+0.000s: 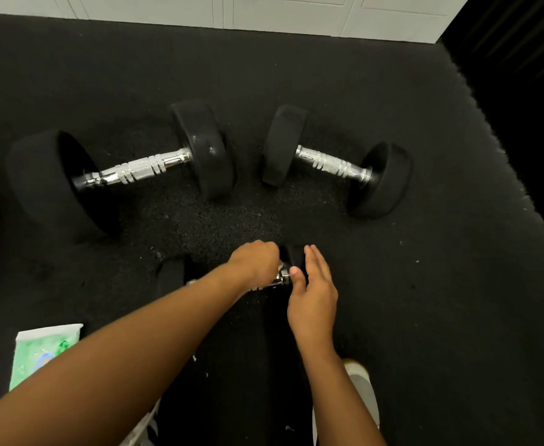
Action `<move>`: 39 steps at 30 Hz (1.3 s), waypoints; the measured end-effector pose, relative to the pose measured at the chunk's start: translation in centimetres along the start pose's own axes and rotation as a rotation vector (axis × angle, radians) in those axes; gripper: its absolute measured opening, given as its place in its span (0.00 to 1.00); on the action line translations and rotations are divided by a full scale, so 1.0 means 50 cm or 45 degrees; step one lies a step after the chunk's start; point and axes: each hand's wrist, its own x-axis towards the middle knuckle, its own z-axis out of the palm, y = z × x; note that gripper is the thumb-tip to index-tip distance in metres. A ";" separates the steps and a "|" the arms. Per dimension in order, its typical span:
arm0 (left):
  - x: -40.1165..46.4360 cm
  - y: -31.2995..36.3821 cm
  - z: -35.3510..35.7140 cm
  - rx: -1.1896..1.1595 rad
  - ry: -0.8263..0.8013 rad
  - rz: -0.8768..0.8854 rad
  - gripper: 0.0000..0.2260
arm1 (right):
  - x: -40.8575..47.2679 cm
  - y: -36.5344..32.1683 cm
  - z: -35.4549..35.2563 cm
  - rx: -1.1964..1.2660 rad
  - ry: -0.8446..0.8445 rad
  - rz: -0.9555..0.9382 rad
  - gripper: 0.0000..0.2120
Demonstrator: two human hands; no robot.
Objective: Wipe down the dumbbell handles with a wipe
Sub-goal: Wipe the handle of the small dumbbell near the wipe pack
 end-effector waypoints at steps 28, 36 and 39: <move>-0.074 -0.087 0.128 0.071 0.878 0.758 0.22 | -0.002 0.004 -0.005 -0.036 0.015 -0.016 0.22; -0.043 -0.024 0.071 -0.038 0.476 0.322 0.08 | 0.006 -0.004 0.000 -0.037 0.018 0.021 0.22; -0.015 -0.032 0.020 -0.337 0.147 0.077 0.08 | 0.014 -0.014 0.005 -0.042 0.035 0.034 0.21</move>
